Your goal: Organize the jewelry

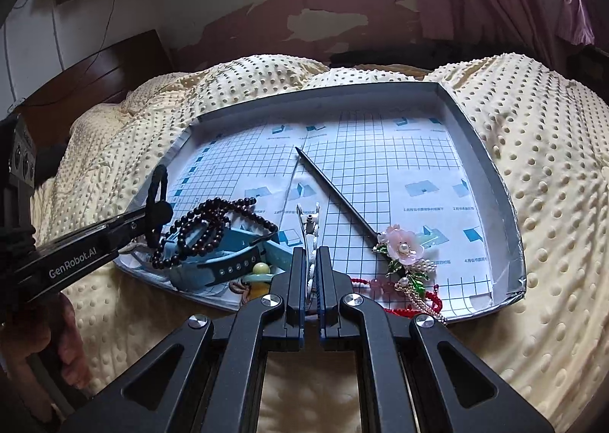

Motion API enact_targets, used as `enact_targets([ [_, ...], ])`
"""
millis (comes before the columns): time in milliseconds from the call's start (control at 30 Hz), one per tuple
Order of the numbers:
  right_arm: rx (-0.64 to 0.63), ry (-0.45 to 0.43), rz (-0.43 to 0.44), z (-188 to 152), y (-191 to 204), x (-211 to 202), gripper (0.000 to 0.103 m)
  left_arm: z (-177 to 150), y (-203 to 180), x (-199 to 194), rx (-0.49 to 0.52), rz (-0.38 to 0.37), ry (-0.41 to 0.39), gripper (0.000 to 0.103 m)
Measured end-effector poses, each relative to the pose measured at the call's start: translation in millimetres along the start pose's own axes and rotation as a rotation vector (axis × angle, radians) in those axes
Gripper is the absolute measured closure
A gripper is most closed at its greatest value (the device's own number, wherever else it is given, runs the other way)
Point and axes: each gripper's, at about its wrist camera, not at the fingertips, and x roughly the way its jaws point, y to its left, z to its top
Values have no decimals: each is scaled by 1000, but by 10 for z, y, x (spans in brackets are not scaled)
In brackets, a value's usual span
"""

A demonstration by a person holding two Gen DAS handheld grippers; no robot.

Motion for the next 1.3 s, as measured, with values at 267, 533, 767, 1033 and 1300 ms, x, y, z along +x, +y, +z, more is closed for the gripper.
enact_targets([
  [267, -13, 8, -10, 38, 22, -13, 97, 7, 26, 15, -14, 15, 12, 97],
  [533, 8, -10, -16, 42, -39, -81, 71, 16, 27, -26, -20, 21, 4, 84],
  [767, 11, -81, -56, 26, -96, -331, 41, 5, 32, -236, -45, 2, -51, 32],
  [1033, -14, -194, -59, 22, -45, -889, 6, -69, -60, -852, -9, -17, -177, 0],
  [1300, -109, -312, -46, -167, 202, -1608, 1, -366, -212, -1641, 86, 6, -325, 0],
])
